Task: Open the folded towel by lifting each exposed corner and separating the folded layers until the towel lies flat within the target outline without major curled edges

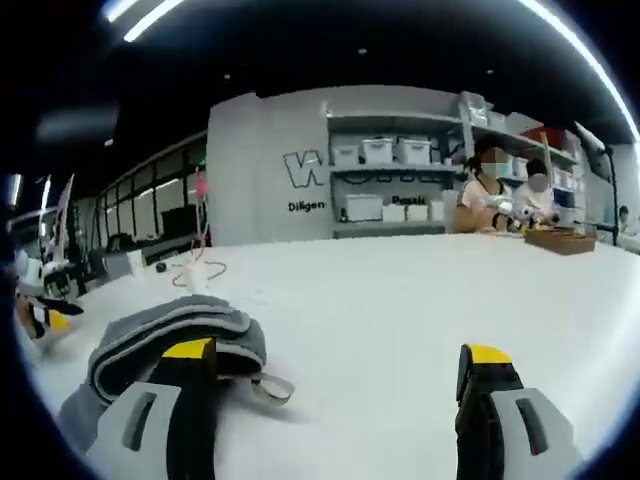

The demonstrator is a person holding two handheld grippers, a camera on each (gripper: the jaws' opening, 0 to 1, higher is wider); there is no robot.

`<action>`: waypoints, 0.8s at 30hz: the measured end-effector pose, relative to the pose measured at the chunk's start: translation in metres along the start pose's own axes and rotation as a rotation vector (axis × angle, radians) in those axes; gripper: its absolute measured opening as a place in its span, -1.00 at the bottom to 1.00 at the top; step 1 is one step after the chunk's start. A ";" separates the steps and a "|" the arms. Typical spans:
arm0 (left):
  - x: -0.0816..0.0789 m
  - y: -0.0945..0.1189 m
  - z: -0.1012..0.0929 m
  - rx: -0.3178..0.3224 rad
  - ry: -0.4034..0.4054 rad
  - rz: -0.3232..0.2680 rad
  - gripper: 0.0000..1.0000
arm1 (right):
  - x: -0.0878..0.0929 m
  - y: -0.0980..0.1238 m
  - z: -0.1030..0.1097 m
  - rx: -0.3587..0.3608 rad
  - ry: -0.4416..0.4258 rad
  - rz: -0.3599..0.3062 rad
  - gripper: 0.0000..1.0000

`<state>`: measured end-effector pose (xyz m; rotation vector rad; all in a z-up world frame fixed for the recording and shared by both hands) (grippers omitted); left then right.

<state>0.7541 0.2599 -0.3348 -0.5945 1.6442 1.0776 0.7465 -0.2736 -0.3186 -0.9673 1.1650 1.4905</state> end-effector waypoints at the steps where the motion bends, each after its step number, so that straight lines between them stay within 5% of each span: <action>1: 0.000 0.000 0.000 0.000 0.000 0.000 0.79 | 0.000 0.000 0.000 -0.003 -0.003 0.004 0.99; 7: 0.000 -0.001 -0.001 0.003 -0.003 0.002 0.79 | 0.003 0.000 -0.002 -0.004 -0.116 -0.022 0.99; 13: 0.000 0.000 -0.001 0.000 -0.002 0.000 0.79 | 0.010 -0.001 0.000 0.021 -0.112 0.019 0.99; 16: 0.000 0.000 -0.001 0.001 -0.002 0.001 0.79 | 0.010 -0.002 0.005 0.017 -0.082 0.050 0.99; 19: 0.000 0.000 -0.001 0.001 -0.002 0.001 0.79 | 0.015 -0.002 0.007 0.031 0.036 0.118 0.99; 24: 0.001 0.000 -0.002 0.000 -0.003 0.003 0.80 | 0.013 -0.003 0.010 0.071 0.191 0.135 0.99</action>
Point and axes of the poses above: the point that each gripper's makers call its tool centre point, and the gripper's own axes: y roughly backward along the fingers, z roughly to its left, x roughly out of its underside, the point moved 7 cm from there along y, roughly backward along the fingers, and after that the axes turned 6 degrees about -y, right-handed, at the moved point
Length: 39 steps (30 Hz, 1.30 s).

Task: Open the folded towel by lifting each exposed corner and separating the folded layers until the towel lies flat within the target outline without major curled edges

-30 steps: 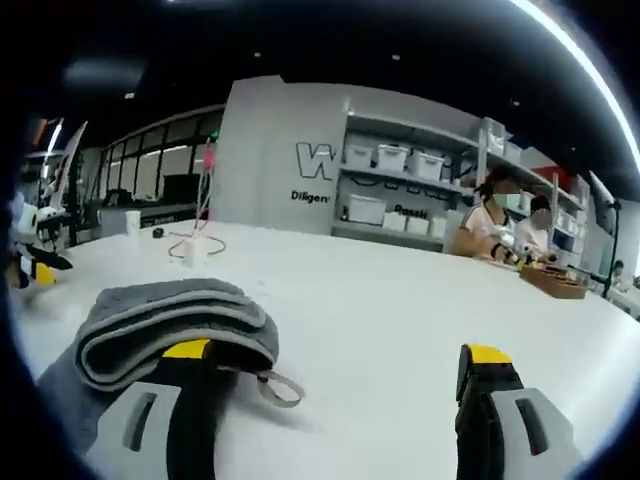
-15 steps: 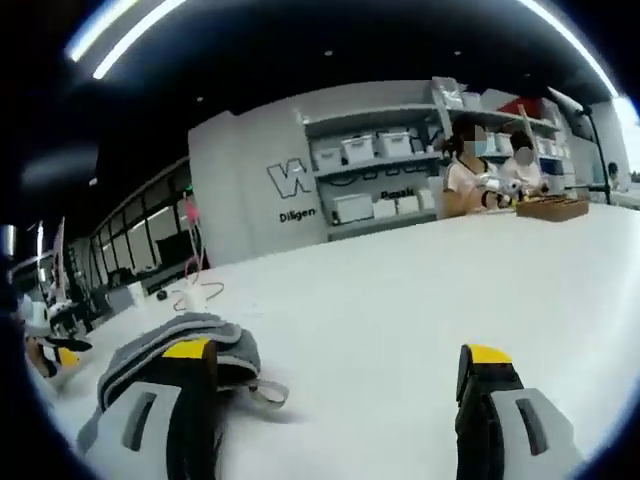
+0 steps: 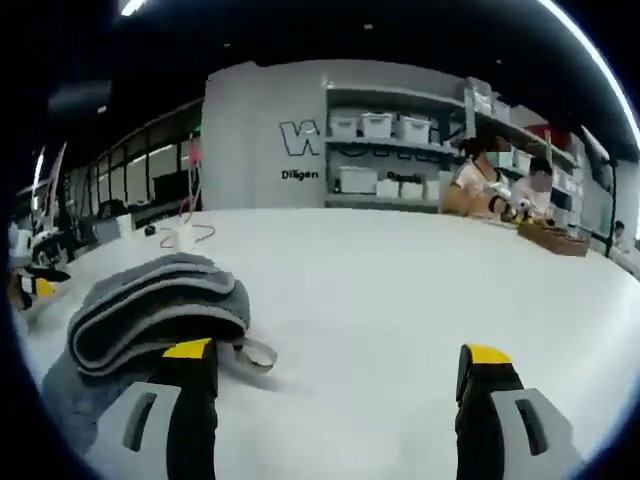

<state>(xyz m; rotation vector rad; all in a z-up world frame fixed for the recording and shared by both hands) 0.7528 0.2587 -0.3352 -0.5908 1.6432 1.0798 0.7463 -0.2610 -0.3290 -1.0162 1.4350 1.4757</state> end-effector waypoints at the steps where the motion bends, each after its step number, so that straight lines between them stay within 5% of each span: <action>1: 0.000 0.000 0.000 0.000 -0.001 0.000 0.80 | 0.000 0.000 0.001 -0.002 0.004 0.000 0.99; 7: 0.000 0.000 0.000 0.002 -0.002 0.000 0.80 | -0.004 -0.002 0.009 -0.033 0.094 0.007 0.99; 15: -0.001 -0.001 0.001 0.002 -0.001 -0.002 0.80 | -0.002 -0.006 0.030 -0.072 0.374 0.056 0.99; 28: -0.001 -0.002 0.000 0.005 -0.006 0.002 0.79 | -0.018 0.001 0.060 -0.140 0.559 -0.070 0.97; 39: 0.000 -0.002 -0.002 0.008 -0.009 0.005 0.79 | -0.010 0.003 0.098 -0.339 0.653 -0.101 -0.01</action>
Point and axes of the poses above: the point that each gripper's makers call its tool centre point, and the gripper's own axes: y roughly backward along the fingers, z roughly to its left, x roughly out of its underside, the point moved 7 cm from there along y, roughly backward along the fingers, and after that the axes turned 6 degrees about -y, right-handed, at the moved point
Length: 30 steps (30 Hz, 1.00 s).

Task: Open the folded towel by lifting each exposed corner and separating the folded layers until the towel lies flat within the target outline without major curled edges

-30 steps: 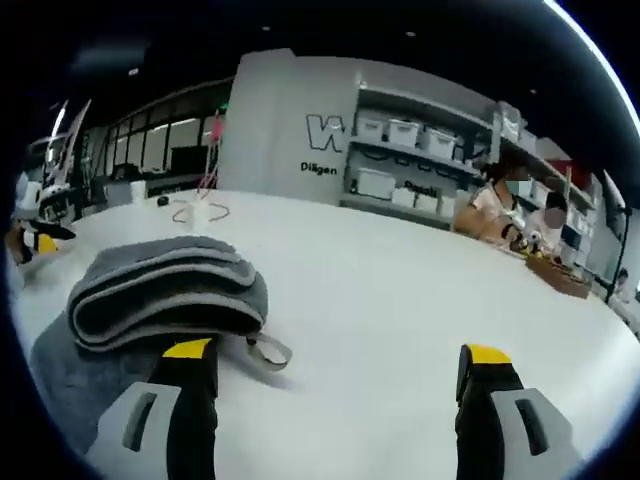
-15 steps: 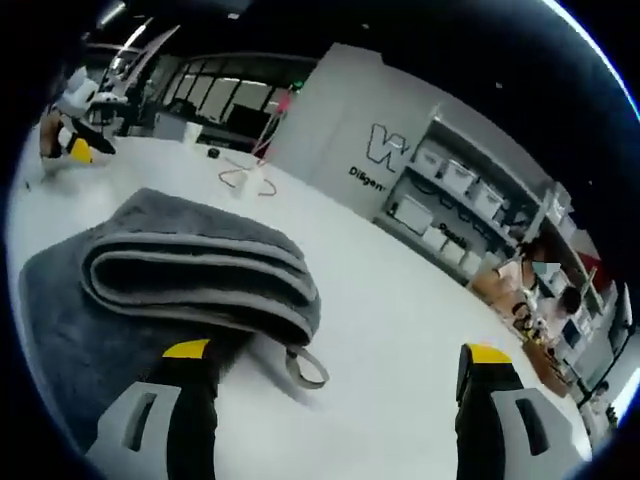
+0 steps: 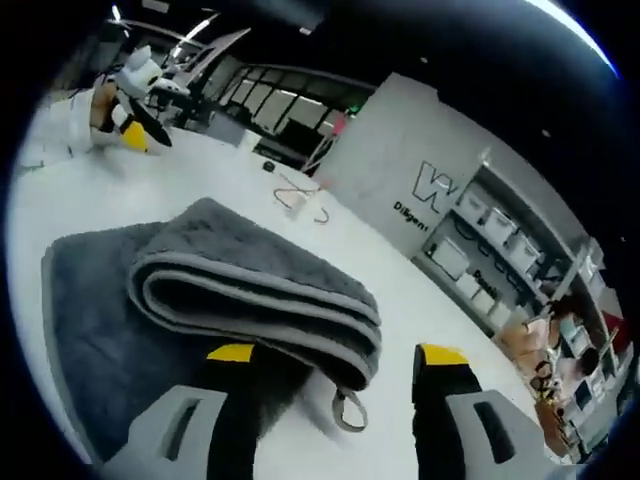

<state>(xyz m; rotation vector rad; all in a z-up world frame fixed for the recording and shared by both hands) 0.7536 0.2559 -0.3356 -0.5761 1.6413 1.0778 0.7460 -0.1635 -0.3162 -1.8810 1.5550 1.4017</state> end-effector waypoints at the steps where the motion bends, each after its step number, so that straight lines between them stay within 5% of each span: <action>1: 0.000 0.000 0.000 0.000 0.000 0.000 0.79 | -0.001 -0.001 0.001 -0.011 -0.008 -0.009 -0.11; 8: 0.000 0.000 -0.001 0.006 0.000 0.000 0.79 | -0.005 -0.001 0.008 -0.090 -0.043 -0.073 -0.98; 15: 0.000 -0.001 0.000 0.008 0.002 0.004 0.79 | -0.006 -0.001 0.010 -0.127 -0.108 -0.089 -1.00; 22: 0.000 -0.001 -0.002 0.014 -0.002 0.006 0.79 | -0.020 0.003 -0.002 -0.050 -0.195 -0.217 -1.00; 30: 0.000 -0.002 -0.002 0.015 -0.004 0.006 0.79 | -0.016 0.011 -0.020 0.092 -0.226 -0.218 -1.00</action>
Point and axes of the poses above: the point that each gripper's makers call its tool centre point, and the gripper's own axes: y roughly backward along the fingers, z roughly to its left, x roughly out of its underside, the point moved 7 cm from there along y, roughly backward along the fingers, and after that the axes turned 6 degrees about -y, right-handed, at the moved point
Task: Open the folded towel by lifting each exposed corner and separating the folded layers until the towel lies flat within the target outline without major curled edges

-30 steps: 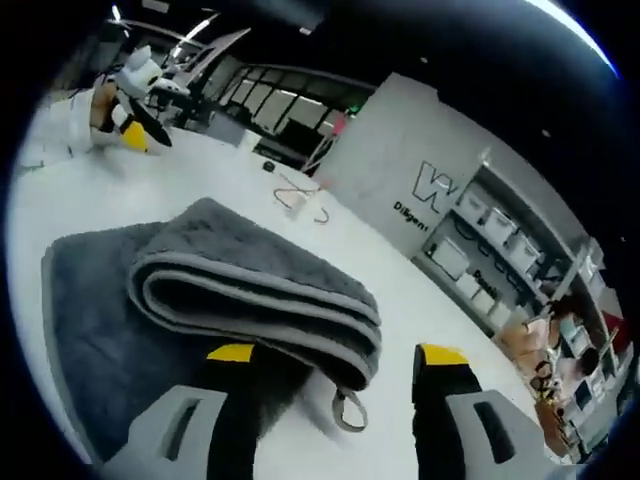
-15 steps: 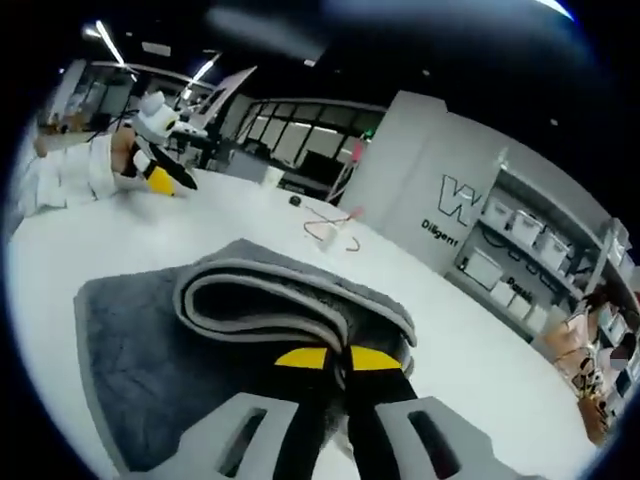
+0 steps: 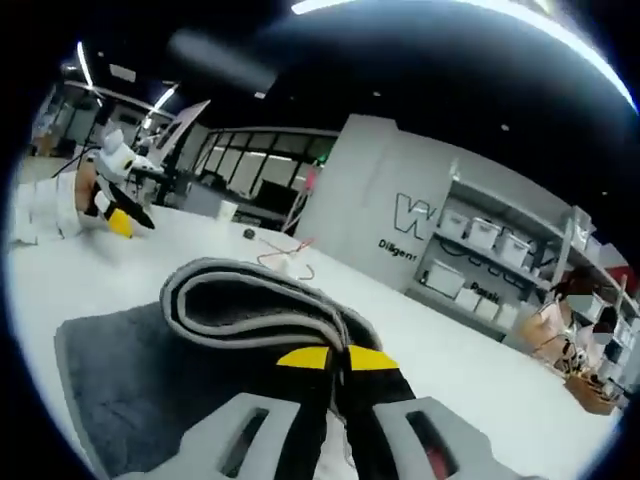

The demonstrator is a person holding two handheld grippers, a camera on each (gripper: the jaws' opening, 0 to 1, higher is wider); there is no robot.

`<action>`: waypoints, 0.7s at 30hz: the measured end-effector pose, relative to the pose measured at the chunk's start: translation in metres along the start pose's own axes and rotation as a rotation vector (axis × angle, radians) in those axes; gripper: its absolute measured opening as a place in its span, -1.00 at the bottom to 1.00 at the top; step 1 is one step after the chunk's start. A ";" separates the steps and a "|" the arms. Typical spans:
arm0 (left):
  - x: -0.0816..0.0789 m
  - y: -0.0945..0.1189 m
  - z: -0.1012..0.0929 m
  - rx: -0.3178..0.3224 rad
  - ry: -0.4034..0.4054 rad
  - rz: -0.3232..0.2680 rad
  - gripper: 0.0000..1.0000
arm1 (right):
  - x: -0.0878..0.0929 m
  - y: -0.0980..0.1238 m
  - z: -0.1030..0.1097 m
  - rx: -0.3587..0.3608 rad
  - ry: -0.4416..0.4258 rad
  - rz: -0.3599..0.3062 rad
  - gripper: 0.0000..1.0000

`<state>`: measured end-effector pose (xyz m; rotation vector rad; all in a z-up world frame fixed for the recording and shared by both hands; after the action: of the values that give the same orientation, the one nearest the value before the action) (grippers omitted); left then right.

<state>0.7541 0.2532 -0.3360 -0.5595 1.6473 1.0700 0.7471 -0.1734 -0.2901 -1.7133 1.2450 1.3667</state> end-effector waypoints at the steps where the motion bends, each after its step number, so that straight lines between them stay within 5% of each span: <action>1: 0.000 0.000 0.000 0.000 0.000 0.001 0.79 | 0.000 0.001 -0.003 0.016 -0.014 0.000 -1.00; 6: 0.000 -0.001 0.000 0.001 0.000 0.003 0.79 | 0.009 0.008 -0.025 0.182 0.003 0.071 -1.00; 16: 0.001 -0.002 0.000 0.002 -0.003 0.008 0.79 | 0.028 0.022 -0.052 0.338 -0.118 0.184 -1.00; 21: 0.001 -0.001 -0.001 0.000 -0.003 0.006 0.79 | 0.037 0.033 -0.069 0.427 -0.102 0.245 -1.00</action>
<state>0.7542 0.2520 -0.3373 -0.5531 1.6478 1.0742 0.7434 -0.2575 -0.3026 -1.2163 1.5925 1.1932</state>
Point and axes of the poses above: the point that each gripper's makers call its tool centre point, and the gripper's own axes: y roughly backward along the fingers, z roughly to its left, x roughly out of its underside, the point moved 7 cm from there along y, roughly backward along the fingers, and after that the axes turned 6 degrees about -y, right-handed, at the moved point
